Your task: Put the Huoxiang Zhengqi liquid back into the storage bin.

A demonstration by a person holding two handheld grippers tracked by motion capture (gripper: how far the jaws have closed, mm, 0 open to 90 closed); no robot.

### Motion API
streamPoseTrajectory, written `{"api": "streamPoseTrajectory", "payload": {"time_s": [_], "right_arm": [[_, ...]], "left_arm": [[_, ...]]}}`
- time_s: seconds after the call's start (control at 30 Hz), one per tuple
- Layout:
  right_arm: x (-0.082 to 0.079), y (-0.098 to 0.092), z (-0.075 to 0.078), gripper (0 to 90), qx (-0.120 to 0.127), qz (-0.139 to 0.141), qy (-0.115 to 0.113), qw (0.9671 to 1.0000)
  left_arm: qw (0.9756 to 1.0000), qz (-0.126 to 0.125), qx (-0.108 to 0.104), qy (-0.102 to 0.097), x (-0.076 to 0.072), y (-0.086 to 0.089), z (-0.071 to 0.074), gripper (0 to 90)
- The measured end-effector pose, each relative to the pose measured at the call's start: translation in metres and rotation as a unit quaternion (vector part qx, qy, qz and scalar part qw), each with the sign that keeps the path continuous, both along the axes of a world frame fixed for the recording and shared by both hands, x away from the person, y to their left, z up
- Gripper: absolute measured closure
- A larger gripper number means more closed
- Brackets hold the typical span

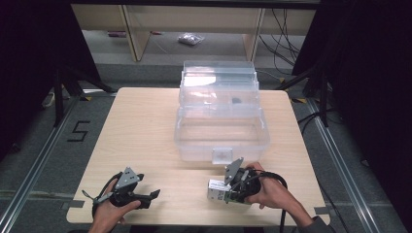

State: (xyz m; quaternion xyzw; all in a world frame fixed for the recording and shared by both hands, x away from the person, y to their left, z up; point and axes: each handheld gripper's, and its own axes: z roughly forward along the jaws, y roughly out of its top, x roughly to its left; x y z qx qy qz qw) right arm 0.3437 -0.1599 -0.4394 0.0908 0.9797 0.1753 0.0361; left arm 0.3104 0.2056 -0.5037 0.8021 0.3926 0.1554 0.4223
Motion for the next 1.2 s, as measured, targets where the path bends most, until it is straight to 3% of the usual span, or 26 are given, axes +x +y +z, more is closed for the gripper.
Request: {"api": "streamPoseTrajectory", "payload": {"time_s": [0.07,0.17,0.2,0.23,0.27,0.33,0.4,0.47,0.67,0.73,0.8,1.0,1.03,1.07,1.2], "right_arm": [[0.001,0.000,0.000,64.5,0.001,0.010,-0.005,0.9999],[0.001,-0.002,0.006,64.6,0.004,-0.006,-0.004,1.0000],[0.002,-0.003,0.008,64.7,0.007,0.003,-0.006,1.0000],[0.001,-0.004,0.011,64.6,0.006,-0.008,-0.004,0.9999],[0.003,-0.005,0.014,64.6,0.006,0.005,-0.006,1.0000],[0.002,-0.006,0.020,64.7,0.001,-0.008,-0.007,0.9999],[0.003,-0.007,0.024,64.7,0.000,-0.003,-0.008,1.0000],[0.006,-0.007,0.028,64.7,0.002,0.003,-0.010,0.9999],[0.011,-0.007,0.041,64.7,0.006,-0.005,-0.002,1.0000],[0.015,-0.007,0.045,64.7,0.005,0.004,-0.002,1.0000],[0.018,-0.007,0.050,64.7,0.005,0.005,0.000,1.0000],[0.024,-0.006,0.070,64.7,0.001,0.004,0.001,1.0000],[0.025,-0.006,0.074,64.7,0.000,0.005,0.000,1.0000],[0.026,-0.006,0.077,64.7,-0.001,0.006,0.000,1.0000],[0.030,-0.005,0.092,64.7,-0.005,0.004,-0.002,1.0000]], "left_arm": [[1.0000,0.000,-0.001,0.000,0.000,0.000,0.000,15.6],[0.9999,-0.002,0.011,0.000,0.001,0.001,0.000,15.7],[0.9999,-0.002,0.011,0.000,0.001,0.001,0.000,15.7],[1.0000,-0.001,0.008,0.000,0.001,0.001,0.000,15.7],[1.0000,0.001,-0.001,-0.001,0.000,0.000,0.000,15.7],[1.0000,0.002,-0.001,0.000,0.000,0.000,0.000,15.7],[0.9999,-0.006,0.009,0.001,0.001,0.002,0.001,15.7],[1.0000,0.000,-0.002,0.000,0.000,0.000,0.000,15.7],[1.0000,-0.004,0.009,0.000,0.001,0.002,0.001,15.7],[1.0000,0.001,-0.001,0.000,0.000,0.000,0.000,15.7],[1.0000,-0.004,0.008,0.000,0.001,0.002,0.000,15.7],[1.0000,-0.004,0.008,0.001,0.001,0.001,0.000,15.7],[1.0000,0.001,-0.001,0.000,0.000,0.000,0.000,15.7],[0.9999,-0.005,0.009,0.000,0.001,0.002,0.001,15.7],[1.0000,-0.004,0.008,0.000,0.001,0.002,0.000,15.7]]}}
